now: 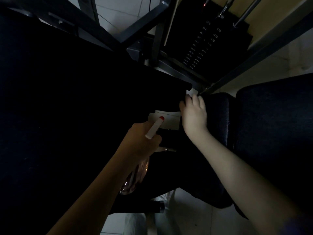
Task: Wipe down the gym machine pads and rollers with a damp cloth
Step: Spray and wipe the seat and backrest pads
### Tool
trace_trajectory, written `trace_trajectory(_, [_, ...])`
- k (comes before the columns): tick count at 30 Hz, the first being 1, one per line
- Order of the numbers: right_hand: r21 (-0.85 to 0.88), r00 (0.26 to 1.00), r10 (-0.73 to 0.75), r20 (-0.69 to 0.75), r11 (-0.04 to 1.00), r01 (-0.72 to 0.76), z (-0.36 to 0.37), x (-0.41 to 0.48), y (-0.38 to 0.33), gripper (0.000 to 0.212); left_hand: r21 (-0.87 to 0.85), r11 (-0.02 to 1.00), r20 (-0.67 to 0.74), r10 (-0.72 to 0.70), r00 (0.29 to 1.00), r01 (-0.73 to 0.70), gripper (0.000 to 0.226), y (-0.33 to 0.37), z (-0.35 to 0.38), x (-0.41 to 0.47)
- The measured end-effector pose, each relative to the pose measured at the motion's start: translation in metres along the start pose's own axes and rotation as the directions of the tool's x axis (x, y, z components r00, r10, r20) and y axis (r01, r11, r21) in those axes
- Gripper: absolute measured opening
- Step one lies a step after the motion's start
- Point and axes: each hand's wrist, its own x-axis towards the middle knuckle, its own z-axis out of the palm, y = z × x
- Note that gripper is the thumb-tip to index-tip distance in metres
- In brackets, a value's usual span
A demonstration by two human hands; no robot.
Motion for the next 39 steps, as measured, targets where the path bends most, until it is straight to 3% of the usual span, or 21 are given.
trace_trajectory(3, [-0.016, 0.992, -0.074, 0.106, 0.997, 0.076, 0.010, 0.004, -0.011, 0.020, 0.004, 1.000, -0.005, 0.007, 1.000, -0.007, 0.012, -0.002, 0.001, 0.000])
trace_trajectory(6, [0.102, 0.989, -0.057, 0.135, 0.994, 0.043, 0.010, -0.025, -0.011, 0.015, -0.031, 0.999, -0.012, -0.021, 1.000, 0.021, 0.028, -0.004, 0.000, 0.001])
trace_trajectory(9, [0.085, 0.998, -0.032, 0.057, 0.996, 0.027, -0.016, -0.046, 0.001, 0.017, -0.054, 0.998, -0.003, -0.029, 1.000, 0.029, 0.027, -0.001, -0.002, 0.000])
trace_trajectory(15, [0.089, 0.971, 0.195, -0.135, 0.979, -0.184, -0.052, -0.034, 0.045, 0.028, -0.093, 0.996, -0.009, -0.011, 1.000, 0.010, 0.031, -0.006, -0.002, 0.002])
trace_trajectory(20, [0.037, 0.989, 0.139, -0.053, 0.990, -0.137, -0.035, -0.011, 0.028, 0.036, -0.146, 0.989, -0.029, -0.009, 1.000, 0.005, 0.040, -0.007, -0.001, 0.001])
trace_trajectory(24, [0.083, 0.983, 0.143, -0.114, 0.988, -0.134, -0.045, -0.067, 0.028, 0.033, -0.148, 0.989, -0.018, -0.019, 1.000, 0.016, 0.033, -0.006, -0.001, 0.000])
trace_trajectory(27, [0.150, 0.990, 0.119, -0.077, 0.983, -0.107, -0.052, -0.106, 0.026, 0.036, -0.125, 0.992, -0.027, 0.009, 1.000, -0.012, 0.028, -0.005, -0.001, -0.005])
trace_trajectory(31, [0.154, 0.986, 0.132, -0.102, 0.981, -0.116, -0.034, -0.062, 0.021, 0.031, -0.081, 0.997, -0.042, 0.000, 0.999, -0.003, 0.037, -0.001, 0.000, -0.008])
trace_trajectory(35, [0.280, 0.990, 0.136, 0.024, 0.950, -0.137, -0.001, -0.018, 0.001, 0.031, -0.053, 0.998, -0.074, 0.024, 0.997, -0.028, 0.033, 0.001, -0.001, -0.010])
trace_trajectory(37, [0.345, 0.977, 0.144, 0.159, 0.919, -0.192, 0.015, -0.025, -0.012, 0.035, -0.032, 0.998, -0.069, 0.059, 0.996, -0.061, 0.020, 0.001, 0.000, -0.012])
trace_trajectory(39, [0.392, 0.974, 0.132, 0.186, 0.899, -0.197, 0.021, -0.048, -0.024, 0.025, 0.005, 0.997, -0.065, 0.075, 0.995, -0.075, 0.005, 0.003, 0.000, -0.014])
